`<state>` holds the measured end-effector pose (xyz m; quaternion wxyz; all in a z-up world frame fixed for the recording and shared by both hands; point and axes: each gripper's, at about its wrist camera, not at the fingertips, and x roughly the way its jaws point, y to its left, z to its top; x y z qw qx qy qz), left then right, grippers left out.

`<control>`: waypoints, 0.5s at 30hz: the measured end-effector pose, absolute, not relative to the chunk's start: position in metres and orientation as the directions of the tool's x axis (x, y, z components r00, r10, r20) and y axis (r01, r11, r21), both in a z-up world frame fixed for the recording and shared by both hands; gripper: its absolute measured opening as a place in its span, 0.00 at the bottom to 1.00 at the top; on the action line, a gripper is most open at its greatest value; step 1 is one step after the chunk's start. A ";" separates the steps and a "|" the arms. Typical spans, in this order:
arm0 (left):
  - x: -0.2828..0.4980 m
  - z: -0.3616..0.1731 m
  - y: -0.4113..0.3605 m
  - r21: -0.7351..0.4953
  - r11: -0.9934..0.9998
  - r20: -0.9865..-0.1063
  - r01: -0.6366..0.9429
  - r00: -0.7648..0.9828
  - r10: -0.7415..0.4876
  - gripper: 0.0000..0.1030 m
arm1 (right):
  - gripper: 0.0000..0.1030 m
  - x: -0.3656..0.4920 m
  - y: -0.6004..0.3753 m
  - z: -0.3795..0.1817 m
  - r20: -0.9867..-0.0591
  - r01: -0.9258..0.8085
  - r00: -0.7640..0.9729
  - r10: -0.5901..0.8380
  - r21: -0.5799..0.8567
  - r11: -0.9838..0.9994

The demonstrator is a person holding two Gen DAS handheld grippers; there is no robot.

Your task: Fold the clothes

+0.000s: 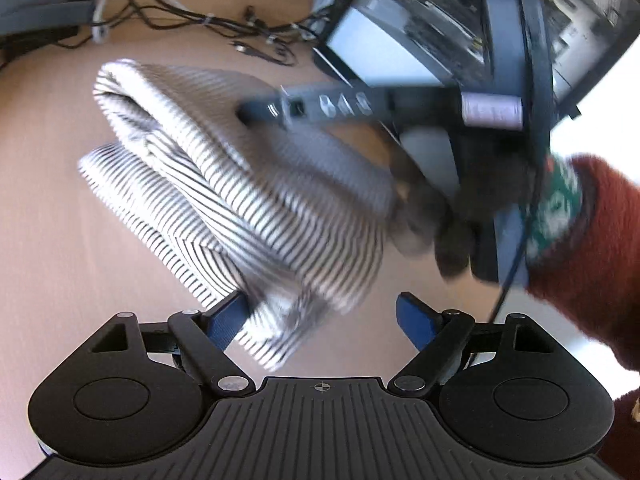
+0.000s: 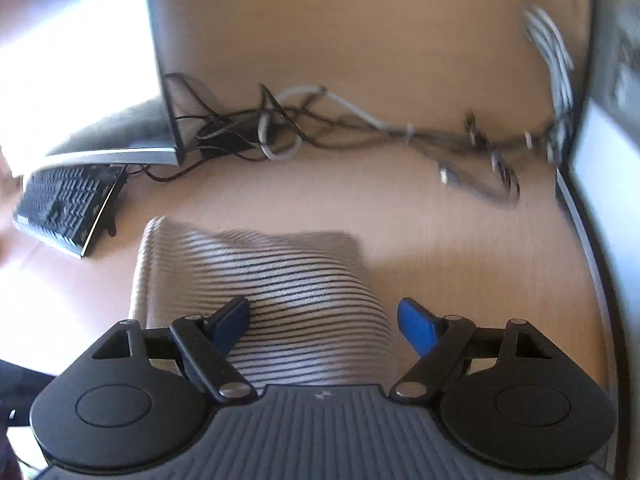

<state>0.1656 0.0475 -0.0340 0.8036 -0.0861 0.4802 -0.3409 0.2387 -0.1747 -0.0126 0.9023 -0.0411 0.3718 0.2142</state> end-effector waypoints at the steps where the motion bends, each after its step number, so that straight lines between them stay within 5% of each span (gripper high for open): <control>1: 0.163 -0.032 0.049 -0.458 0.757 -0.716 0.465 0.312 -0.625 0.83 | 0.80 0.235 -0.175 -0.006 -0.675 -0.429 0.649 0.352 0.058 0.902; 6: 0.167 -0.022 0.088 -0.433 0.837 -0.734 0.335 0.408 -0.543 0.79 | 0.84 0.188 -0.188 0.020 -0.599 -0.459 0.711 0.367 -0.001 0.888; 9: 0.182 -0.021 0.113 -0.441 0.876 -0.744 0.193 0.468 -0.477 0.58 | 0.84 0.151 -0.187 0.017 -0.571 -0.526 0.685 0.452 0.041 0.849; 15: 0.194 -0.016 0.114 -0.421 0.893 -0.744 0.158 0.502 -0.440 0.49 | 0.84 0.116 -0.138 -0.028 -0.615 -0.592 0.698 0.367 -0.206 0.780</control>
